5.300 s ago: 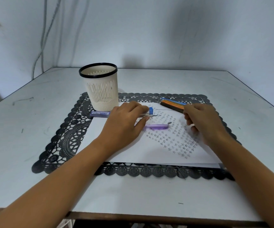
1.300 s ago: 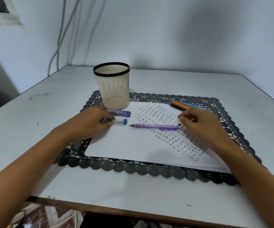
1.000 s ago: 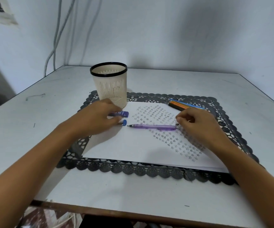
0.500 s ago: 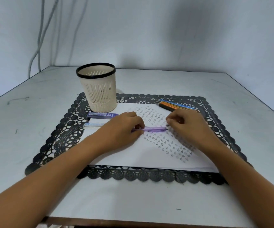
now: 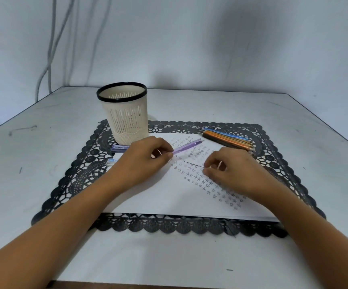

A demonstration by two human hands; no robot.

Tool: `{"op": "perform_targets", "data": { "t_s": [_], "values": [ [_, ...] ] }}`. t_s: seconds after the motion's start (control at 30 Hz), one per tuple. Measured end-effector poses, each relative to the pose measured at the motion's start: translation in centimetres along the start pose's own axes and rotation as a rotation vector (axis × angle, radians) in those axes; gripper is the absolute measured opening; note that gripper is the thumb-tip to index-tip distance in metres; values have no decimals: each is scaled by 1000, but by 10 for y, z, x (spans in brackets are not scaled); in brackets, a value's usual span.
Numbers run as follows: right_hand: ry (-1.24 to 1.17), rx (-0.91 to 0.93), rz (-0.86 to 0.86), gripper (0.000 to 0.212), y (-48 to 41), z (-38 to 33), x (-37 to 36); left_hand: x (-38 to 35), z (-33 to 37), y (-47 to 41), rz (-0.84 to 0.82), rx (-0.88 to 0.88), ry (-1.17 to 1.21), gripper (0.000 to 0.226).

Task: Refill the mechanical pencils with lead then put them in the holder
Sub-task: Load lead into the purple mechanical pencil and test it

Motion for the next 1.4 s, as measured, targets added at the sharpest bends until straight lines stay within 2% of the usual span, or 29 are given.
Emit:
{"op": "perform_targets", "data": {
  "t_s": [0.3,0.5,0.67,0.73,0.8,0.9,0.97,1.1,1.27,1.4],
  "values": [
    [102,2,45,13,-3,-8,-5,-2,2,2,-14,36,78,6],
    [177,-11,0,17,-5,-10,-12,-4,3,3,-20,50,132,6],
    [-167,-28,79,7,0,-6,2,-3,4,5,-17,54,193,9],
    [-362,-36,102,12,0,-1,9,-3,4,5,-19,54,216,12],
    [-694,-68,96,23,0,7,9,-3,6,6,-32,60,229,12],
    [-1239,-113,37,24,-1,12,6,-5,7,7,-49,63,266,11],
    [-1433,-99,-21,21,-2,10,6,-6,7,8,-51,67,277,10],
    [-1519,-58,-24,16,-2,5,7,-7,8,8,-53,72,312,10],
    [-1530,6,186,9,0,5,15,-9,8,9,-78,83,364,6],
    [-1524,76,278,8,0,3,16,-11,9,9,-96,75,369,7]
  ]
}}
Point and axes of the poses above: each hand's wrist, its own y-axis away from the middle knuckle, its own x-axis out of the back of the hand, z = x × y, the point moved 4 cm from there along -y, towards the middle knuckle, and after that the axes turned 12 degrees about -z, right-handed, at the moved point
